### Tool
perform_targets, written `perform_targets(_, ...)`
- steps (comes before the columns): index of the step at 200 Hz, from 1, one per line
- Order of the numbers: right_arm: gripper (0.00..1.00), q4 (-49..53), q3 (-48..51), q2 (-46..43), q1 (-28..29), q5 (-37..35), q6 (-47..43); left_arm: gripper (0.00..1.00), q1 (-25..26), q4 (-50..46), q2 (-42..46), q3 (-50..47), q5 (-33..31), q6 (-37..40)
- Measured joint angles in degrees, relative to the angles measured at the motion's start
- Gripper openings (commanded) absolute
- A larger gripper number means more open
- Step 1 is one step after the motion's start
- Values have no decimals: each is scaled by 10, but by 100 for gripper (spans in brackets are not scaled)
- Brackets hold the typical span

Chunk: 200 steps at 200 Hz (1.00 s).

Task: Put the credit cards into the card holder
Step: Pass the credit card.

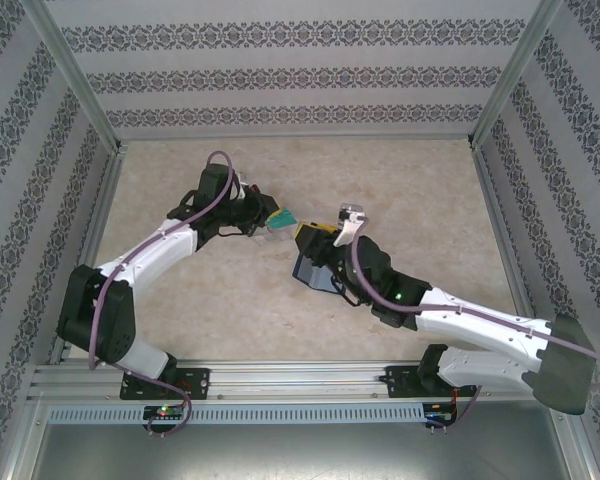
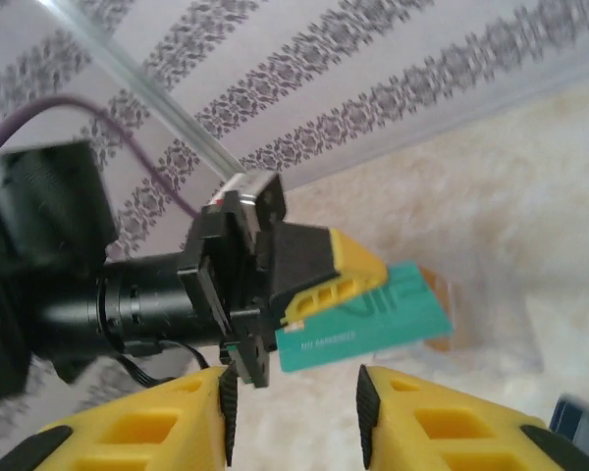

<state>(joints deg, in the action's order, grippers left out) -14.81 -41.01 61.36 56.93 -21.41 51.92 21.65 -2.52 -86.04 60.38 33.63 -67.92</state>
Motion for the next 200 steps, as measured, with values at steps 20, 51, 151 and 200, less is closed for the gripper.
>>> perform_targets(20, 58, 22, 3, -6, -6, 9, 171, 0, 18, 33, 31, -29, -55, -10)
perform_targets(51, 72, 11, 3, 1, -30, 33, 332, 0, 43, 70, 64, -35, -105, -31)
perform_targets(151, 60, -111, 3, 85, -107, 161, 501, 0, 69, 169, 66, -98, -129, -137)
perform_targets(200, 61, -111, 3, 93, -110, 175, 528, 0, 69, 185, 66, -98, -129, -162)
